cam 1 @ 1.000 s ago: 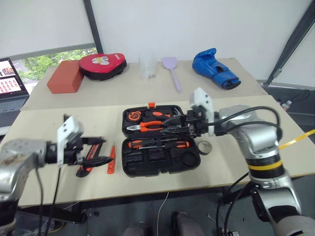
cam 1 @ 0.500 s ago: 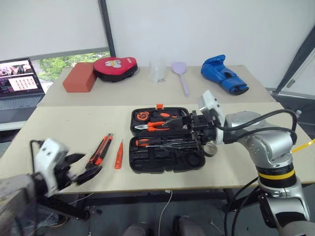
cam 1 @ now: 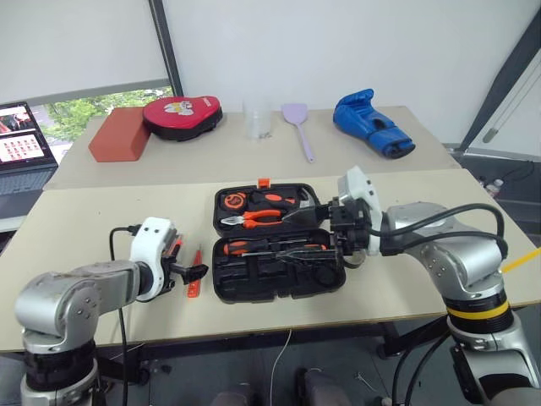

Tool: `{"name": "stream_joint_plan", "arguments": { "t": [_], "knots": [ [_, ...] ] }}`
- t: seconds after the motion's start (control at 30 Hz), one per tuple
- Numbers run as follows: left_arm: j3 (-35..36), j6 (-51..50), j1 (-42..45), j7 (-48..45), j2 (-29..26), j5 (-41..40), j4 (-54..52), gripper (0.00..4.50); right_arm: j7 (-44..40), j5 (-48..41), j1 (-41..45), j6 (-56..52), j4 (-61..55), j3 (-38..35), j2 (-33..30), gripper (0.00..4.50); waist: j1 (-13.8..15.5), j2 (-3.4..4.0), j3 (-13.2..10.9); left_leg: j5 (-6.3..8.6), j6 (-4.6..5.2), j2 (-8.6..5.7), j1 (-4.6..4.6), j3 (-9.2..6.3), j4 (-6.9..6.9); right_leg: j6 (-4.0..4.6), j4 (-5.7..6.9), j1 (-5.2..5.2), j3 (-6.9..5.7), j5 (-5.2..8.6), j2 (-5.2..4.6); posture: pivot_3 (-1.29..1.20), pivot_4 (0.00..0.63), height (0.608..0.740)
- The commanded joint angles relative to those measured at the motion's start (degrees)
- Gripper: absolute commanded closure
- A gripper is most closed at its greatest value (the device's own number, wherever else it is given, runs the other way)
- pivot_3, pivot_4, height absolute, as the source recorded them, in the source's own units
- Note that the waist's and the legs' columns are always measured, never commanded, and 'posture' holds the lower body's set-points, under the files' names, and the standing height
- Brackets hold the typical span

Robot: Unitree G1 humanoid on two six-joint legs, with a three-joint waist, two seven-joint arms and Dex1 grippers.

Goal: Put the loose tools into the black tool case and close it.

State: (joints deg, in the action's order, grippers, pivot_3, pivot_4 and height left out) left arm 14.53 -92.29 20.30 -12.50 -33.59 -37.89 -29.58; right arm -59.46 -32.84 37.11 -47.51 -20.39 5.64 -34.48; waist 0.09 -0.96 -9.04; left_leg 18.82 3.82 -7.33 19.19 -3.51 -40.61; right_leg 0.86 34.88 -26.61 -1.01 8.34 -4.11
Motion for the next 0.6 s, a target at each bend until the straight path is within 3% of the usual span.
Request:
{"name": "stream_joint_plan", "arguments": {
  "t": [0.03, 0.07, 0.1, 0.4, 0.43, 0.53, 0.6],
  "knots": [
    [-3.4, -0.2, 3.0, 2.3, 2.9, 2.4, 3.6, 0.0, 1.7, -1.5, -0.5, 0.5, -2.4, -2.1, -0.4, 0.02, 0.3, 0.0, 0.0, 0.0, 0.0, -0.01, -0.01, 0.0, -0.01, 0.0, -0.01, 0.01, 0.03, 0.0, 0.0, 0.0, 0.15, 0.74],
    [-4.1, -0.2, 3.7, 2.6, 4.0, 3.0, 4.9, 0.0, 2.0, -1.6, -0.7, 0.4, -2.6, -2.2, -0.4, 0.02, 0.6, 0.0, 0.0, 0.0, -0.01, -0.01, -0.01, 0.0, -0.02, 0.0, -0.03, 0.0, 0.04, 0.0, 0.0, 0.0, 0.15, 0.74],
    [-5.1, -0.2, 4.0, 2.7, 4.7, 3.4, 6.1, 0.53, 2.3, -1.8, -0.9, 0.4, -2.9, -2.2, -0.5, 0.0, 0.7, 0.0, 0.0, -0.01, -0.02, -0.02, -0.03, 0.0, -0.04, -0.01, -0.05, 0.04, 0.05, 0.0, -0.01, 0.0, 0.15, 0.74],
    [-6.8, 1.8, 4.3, 1.6, 4.1, 8.2, 9.7, 3.89, 2.8, -3.4, -2.0, 0.2, -4.3, -2.8, -3.4, 0.0, 1.0, 0.06, 0.0, -0.02, -0.05, -0.03, -0.28, 0.0, -0.05, -0.05, -0.02, 0.3, 0.08, 0.03, -0.06, 0.0, 0.15, 0.74],
    [-7.0, 2.4, 4.2, 1.2, 3.5, 8.4, 9.4, 4.13, 2.6, -3.7, -2.2, 0.1, -4.4, -2.8, -3.8, 0.0, 1.0, 0.06, 0.0, -0.02, -0.05, -0.03, -0.28, 0.0, -0.05, -0.05, -0.02, 0.3, 0.08, 0.03, -0.06, 0.0, 0.15, 0.74],
    [-8.1, 6.1, 4.7, -2.3, -2.9, 8.7, 7.7, 4.12, 1.2, -5.2, -3.8, -2.2, -5.6, -2.6, -6.8, 0.0, 0.9, 0.04, 0.0, -0.02, -0.05, -0.01, -0.26, 0.0, -0.04, -0.05, -0.03, 0.28, 0.07, 0.03, -0.05, 0.0, 0.15, 0.74],
    [-8.7, 9.4, 7.6, -10.9, -11.9, 6.3, 7.8, 4.12, 0.3, -6.2, -6.5, -2.9, -7.2, -2.8, -9.1, 0.0, 0.6, 0.0, 0.0, -0.02, -0.05, 0.0, -0.21, 0.0, -0.04, -0.05, -0.03, 0.23, 0.08, 0.04, -0.03, 0.0, 0.15, 0.74]
  ]
}}
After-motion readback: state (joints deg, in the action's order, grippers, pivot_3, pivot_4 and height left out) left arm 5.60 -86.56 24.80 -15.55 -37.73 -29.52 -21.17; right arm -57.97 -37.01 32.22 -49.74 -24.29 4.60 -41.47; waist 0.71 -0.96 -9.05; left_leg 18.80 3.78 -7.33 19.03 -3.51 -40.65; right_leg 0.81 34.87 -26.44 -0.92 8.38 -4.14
